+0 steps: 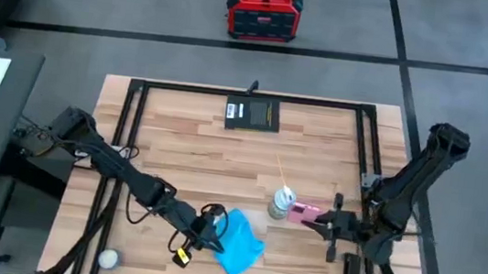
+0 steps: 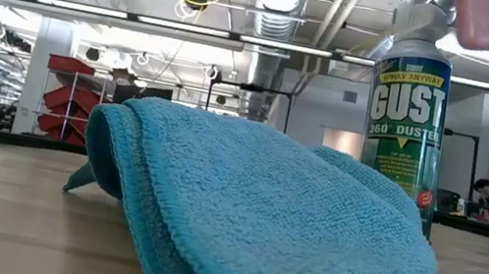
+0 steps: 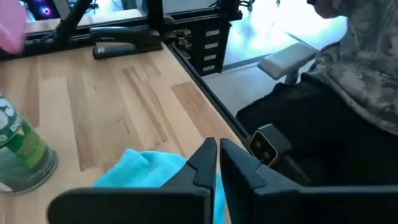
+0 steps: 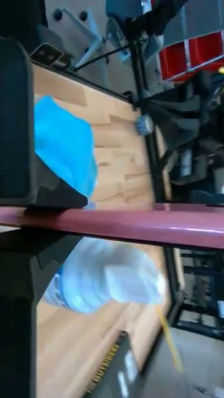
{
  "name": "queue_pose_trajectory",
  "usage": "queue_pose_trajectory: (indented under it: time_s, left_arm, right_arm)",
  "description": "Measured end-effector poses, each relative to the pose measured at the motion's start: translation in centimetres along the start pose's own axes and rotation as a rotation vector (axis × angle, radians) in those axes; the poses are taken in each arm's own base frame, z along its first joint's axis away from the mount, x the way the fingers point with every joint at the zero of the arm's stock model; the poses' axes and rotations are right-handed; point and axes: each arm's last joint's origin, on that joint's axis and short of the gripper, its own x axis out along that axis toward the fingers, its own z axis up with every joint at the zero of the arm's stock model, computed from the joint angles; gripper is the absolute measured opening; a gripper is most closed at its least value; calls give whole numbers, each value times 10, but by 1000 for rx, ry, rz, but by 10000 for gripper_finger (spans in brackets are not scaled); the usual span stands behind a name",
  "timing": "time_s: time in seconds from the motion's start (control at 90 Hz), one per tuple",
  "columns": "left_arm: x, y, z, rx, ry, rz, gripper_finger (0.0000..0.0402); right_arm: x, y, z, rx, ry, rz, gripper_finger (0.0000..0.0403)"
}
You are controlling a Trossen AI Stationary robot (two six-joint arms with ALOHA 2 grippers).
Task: Apply microfiber cloth
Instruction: Wipe the back of the cellphone with the microfiber cloth
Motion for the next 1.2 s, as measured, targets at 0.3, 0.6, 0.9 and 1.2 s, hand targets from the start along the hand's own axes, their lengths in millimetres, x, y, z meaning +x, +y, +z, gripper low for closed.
queue_pose_trajectory:
  time_s: [0.3,0.6,0.9,1.2]
  left_arm:
    - [8,0,-9,-3,39,8,0]
    - [7,2,-13,-10,82,47,0]
    - [10,20,-31,-191,227,149,0]
    - [9,35,-28,-415,204,164,34]
  right_arm:
    - [31,3,-23,-27,54,-64,10]
    - [49,-15,-29,-78,103,-119,10]
    - [49,-29,-22,-58,64,-105,10]
    - [52,-28,-12,-69,35,-50,10]
